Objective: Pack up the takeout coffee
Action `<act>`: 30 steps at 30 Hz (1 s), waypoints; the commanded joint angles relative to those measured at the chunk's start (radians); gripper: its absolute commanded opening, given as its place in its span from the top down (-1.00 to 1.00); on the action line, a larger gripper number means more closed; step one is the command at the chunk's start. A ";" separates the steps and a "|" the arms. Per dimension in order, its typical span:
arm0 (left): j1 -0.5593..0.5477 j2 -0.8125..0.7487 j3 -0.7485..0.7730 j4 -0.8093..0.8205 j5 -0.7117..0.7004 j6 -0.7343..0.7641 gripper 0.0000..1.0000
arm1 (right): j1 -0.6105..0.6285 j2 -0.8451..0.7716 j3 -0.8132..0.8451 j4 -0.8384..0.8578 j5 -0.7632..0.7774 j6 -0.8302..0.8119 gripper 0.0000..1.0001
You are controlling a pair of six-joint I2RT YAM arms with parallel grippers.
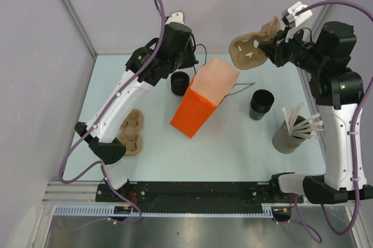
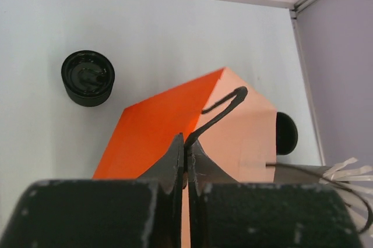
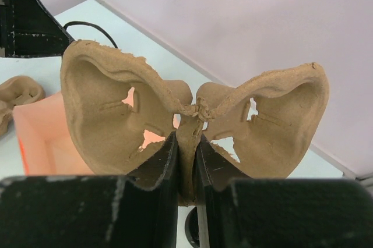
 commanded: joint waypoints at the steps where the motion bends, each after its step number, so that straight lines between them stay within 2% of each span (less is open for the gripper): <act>1: 0.057 0.033 0.055 0.019 0.113 -0.075 0.99 | -0.040 -0.036 0.022 0.064 -0.029 0.035 0.68; 5: 0.080 0.052 0.101 0.016 0.151 -0.110 0.99 | -0.057 -0.037 0.013 0.070 -0.026 0.038 0.67; 7: 0.082 0.050 0.075 0.009 0.190 -0.120 1.00 | -0.063 -0.031 0.016 0.074 -0.029 0.041 0.68; 12: 0.124 -0.002 -0.150 0.070 0.251 -0.129 0.93 | -0.065 -0.023 0.016 0.071 -0.047 0.050 0.67; 16: 0.177 -0.032 -0.244 0.117 0.296 -0.150 0.89 | -0.060 -0.025 -0.007 0.076 -0.052 0.050 0.67; 23: 0.192 -0.017 -0.160 0.127 0.368 -0.209 0.96 | -0.045 -0.003 -0.007 0.080 -0.040 0.045 0.67; 30: 0.157 0.018 -0.100 0.156 0.420 -0.245 0.99 | -0.046 0.000 0.013 0.077 -0.017 0.041 0.68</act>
